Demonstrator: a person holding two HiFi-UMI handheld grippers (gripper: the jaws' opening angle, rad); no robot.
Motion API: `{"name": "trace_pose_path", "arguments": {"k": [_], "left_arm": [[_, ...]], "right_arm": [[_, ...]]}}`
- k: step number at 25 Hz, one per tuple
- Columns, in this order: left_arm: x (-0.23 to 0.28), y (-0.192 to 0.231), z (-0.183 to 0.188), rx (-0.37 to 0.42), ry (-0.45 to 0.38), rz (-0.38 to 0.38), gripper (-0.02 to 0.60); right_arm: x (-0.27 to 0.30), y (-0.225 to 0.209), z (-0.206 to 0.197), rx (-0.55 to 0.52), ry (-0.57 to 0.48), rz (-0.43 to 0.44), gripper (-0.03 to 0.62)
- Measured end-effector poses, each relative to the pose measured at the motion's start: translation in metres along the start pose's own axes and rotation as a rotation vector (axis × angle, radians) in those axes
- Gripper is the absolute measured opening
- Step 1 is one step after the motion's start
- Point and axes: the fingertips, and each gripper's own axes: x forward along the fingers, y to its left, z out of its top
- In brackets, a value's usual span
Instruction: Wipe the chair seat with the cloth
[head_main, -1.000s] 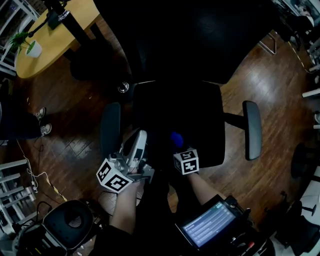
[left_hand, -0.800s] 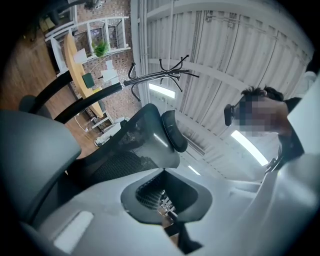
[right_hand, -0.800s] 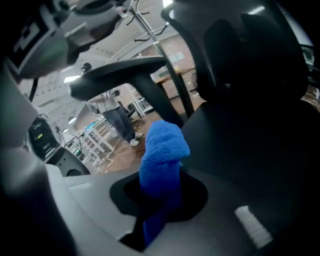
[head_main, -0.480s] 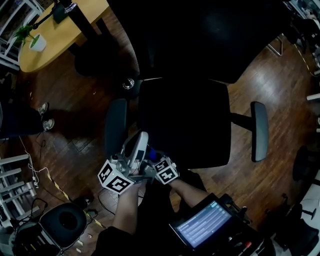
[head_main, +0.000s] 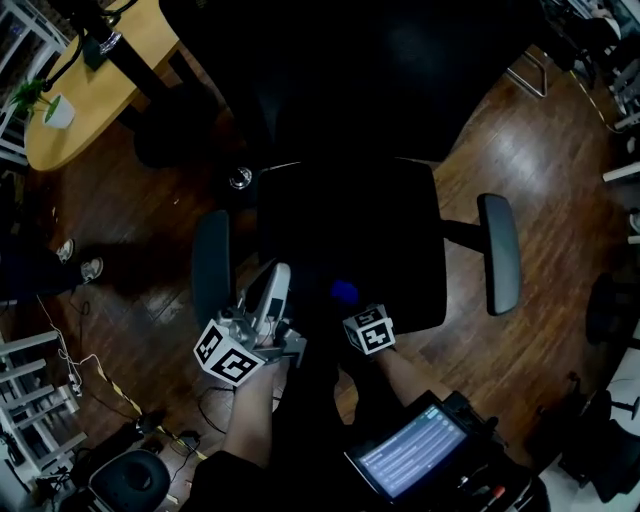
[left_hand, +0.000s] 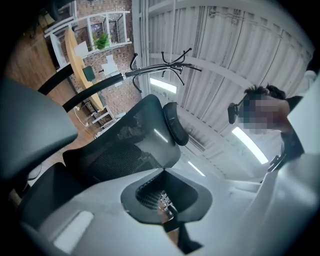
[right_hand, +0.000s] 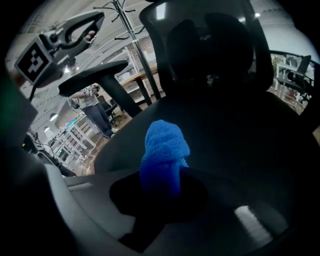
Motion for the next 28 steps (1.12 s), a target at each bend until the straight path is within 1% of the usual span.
{"name": "trace_pose_path", "arguments": {"k": [3,6,7,9,12,17,20,21,23,25,28], "left_arm": [[0.009,-0.005,-0.011,-0.003,0.029,-0.014,-0.008],[0.015,-0.005,-0.022,-0.006,0.054,-0.020,-0.008],[0.017,-0.005,-0.028,-0.008,0.065,-0.020,-0.008],[0.018,-0.003,-0.037,-0.013,0.088,-0.015,-0.008],[0.020,-0.003,-0.043,-0.017,0.103,-0.013,-0.008],[0.020,-0.005,-0.043,-0.018,0.096,-0.010,-0.008],[0.019,-0.006,-0.042,-0.019,0.087,-0.007,-0.008],[0.018,-0.006,-0.040,-0.020,0.083,-0.006,-0.008],[0.016,-0.003,-0.037,-0.019,0.074,0.004,-0.008],[0.015,0.004,-0.035,-0.007,0.077,0.029,-0.008],[0.014,0.016,-0.030,0.006,0.075,0.059,-0.008]], "right_arm": [[-0.035,-0.059,-0.012,0.060,0.003,-0.091,0.044],[-0.072,-0.115,-0.025,0.164,-0.009,-0.187,0.044],[-0.083,-0.129,-0.028,0.191,-0.014,-0.216,0.044],[-0.102,-0.150,-0.033,0.213,-0.025,-0.258,0.044],[-0.115,-0.162,-0.035,0.215,-0.029,-0.278,0.044],[-0.116,-0.166,-0.034,0.190,-0.029,-0.300,0.044],[-0.118,-0.169,-0.029,0.210,-0.034,-0.322,0.044],[-0.116,-0.169,-0.022,0.212,-0.043,-0.328,0.044],[-0.101,-0.166,0.008,0.191,-0.074,-0.312,0.044],[-0.073,-0.155,0.052,0.149,-0.102,-0.261,0.044],[-0.022,-0.132,0.129,0.066,-0.124,-0.171,0.044]]}}
